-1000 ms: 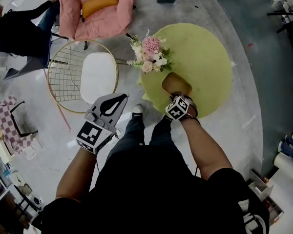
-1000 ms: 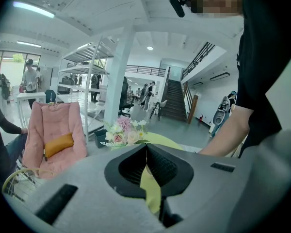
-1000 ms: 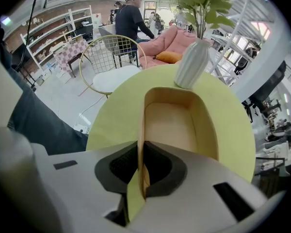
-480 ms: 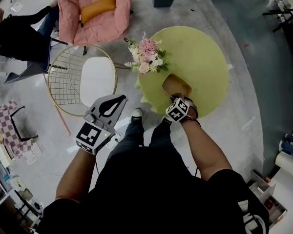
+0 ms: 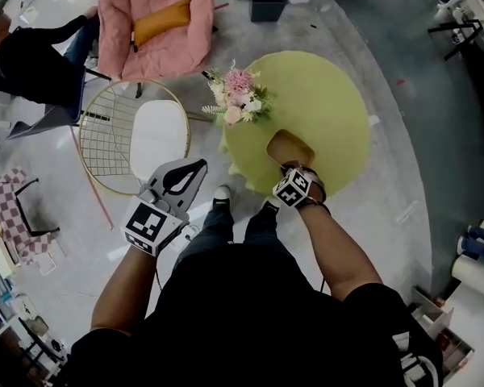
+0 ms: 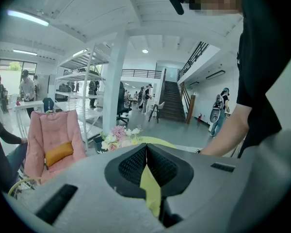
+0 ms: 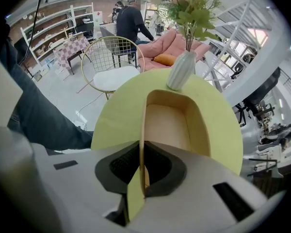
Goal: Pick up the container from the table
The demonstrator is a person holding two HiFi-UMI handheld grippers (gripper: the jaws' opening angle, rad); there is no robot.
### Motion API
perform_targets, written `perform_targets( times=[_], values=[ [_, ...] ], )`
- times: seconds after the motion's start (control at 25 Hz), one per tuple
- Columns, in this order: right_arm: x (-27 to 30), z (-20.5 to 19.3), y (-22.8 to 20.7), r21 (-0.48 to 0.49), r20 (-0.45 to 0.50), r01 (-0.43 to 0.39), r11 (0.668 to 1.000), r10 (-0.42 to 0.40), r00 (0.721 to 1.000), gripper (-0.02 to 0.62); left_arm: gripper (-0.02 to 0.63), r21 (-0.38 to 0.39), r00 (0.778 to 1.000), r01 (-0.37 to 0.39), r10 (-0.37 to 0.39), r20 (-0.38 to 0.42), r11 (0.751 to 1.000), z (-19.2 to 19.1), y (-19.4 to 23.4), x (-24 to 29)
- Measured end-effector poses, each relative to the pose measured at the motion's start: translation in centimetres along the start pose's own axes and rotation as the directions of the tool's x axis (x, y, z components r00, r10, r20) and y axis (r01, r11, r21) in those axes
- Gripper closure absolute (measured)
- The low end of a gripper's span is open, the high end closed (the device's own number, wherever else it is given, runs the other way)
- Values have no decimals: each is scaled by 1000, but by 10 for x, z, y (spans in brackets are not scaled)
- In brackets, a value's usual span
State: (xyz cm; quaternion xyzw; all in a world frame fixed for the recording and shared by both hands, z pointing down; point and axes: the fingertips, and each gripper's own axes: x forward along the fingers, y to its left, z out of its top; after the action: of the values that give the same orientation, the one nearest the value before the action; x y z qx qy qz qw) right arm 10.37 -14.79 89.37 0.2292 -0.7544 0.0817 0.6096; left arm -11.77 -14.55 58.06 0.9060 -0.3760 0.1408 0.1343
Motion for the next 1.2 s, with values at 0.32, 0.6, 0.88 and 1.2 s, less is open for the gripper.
perform_targets(
  times=[0.32, 0.6, 0.88, 1.2],
  values=[
    [-21, -6, -6, -4, 4, 15, 1000, -15, 1000, 574, 589, 16, 1000, 7, -7, 4, 1000, 11, -14, -2],
    [-41, -16, -17, 5, 9, 41, 999, -41, 999, 575, 589, 43, 999, -21, 19, 45, 999, 27, -22, -6],
    [-62, -19, -25, 21, 21, 60, 998, -61, 998, 575, 589, 59, 998, -13, 10, 63, 998, 37, -34, -4],
    [-82, -22, -32, 5, 31, 80, 997, -80, 996, 577, 589, 63, 996, -4, -1, 86, 998, 47, -44, 2]
  ],
)
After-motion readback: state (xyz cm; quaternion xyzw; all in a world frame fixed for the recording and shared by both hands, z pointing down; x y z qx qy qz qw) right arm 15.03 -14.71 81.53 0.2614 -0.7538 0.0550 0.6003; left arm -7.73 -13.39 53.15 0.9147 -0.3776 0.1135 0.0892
